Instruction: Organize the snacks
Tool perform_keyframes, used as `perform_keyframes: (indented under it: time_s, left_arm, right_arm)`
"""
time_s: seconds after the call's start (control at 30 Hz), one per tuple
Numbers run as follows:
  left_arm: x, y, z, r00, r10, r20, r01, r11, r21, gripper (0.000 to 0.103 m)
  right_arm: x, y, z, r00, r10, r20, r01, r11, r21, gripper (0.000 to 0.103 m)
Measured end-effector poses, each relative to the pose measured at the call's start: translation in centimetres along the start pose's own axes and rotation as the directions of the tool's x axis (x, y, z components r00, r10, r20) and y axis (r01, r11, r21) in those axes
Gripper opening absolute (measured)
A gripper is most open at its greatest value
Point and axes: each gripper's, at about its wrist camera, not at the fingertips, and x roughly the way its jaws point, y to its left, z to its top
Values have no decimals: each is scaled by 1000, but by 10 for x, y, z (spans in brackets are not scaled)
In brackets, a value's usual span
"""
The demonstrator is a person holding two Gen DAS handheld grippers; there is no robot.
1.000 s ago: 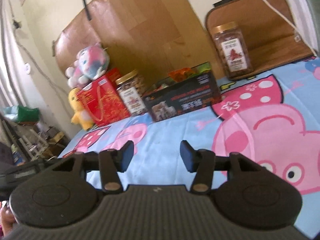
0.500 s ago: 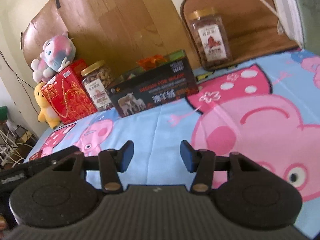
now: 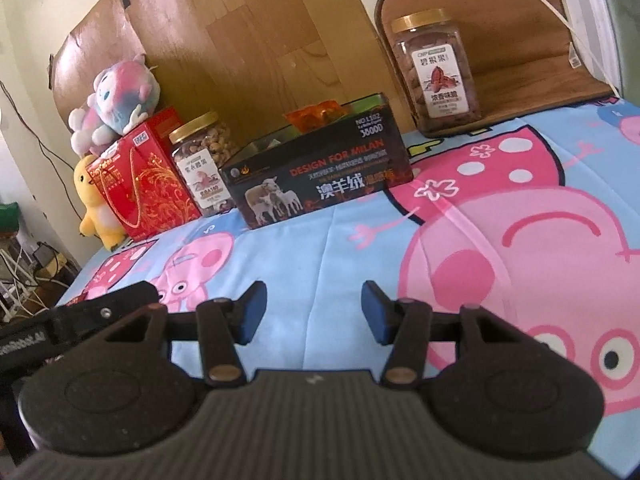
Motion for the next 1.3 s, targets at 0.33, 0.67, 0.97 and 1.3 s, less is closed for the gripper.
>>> perform_keyframes:
  time_s: [0.33, 0.67, 0.97, 1.3]
  left_arm:
    - [-14, -33, 0, 985, 151, 87, -158, 985, 67, 103]
    - [-8, -46, -1, 988, 148, 41, -150, 987, 61, 103]
    - [-10, -41, 0, 986, 160, 43, -162, 985, 64, 103]
    - [-7, -46, -1, 988, 156, 20, -158, 982, 106, 103]
  right_arm:
    - [-10, -17, 1, 997, 69, 17, -70, 996, 47, 56]
    - [-23, -30, -2, 996, 77, 36, -79, 995, 66, 58]
    - [-18, -29, -4, 996, 89, 13, -89, 993, 75, 58]
    - [-18, -32, -3, 996, 90, 7, -91, 992, 87, 59]
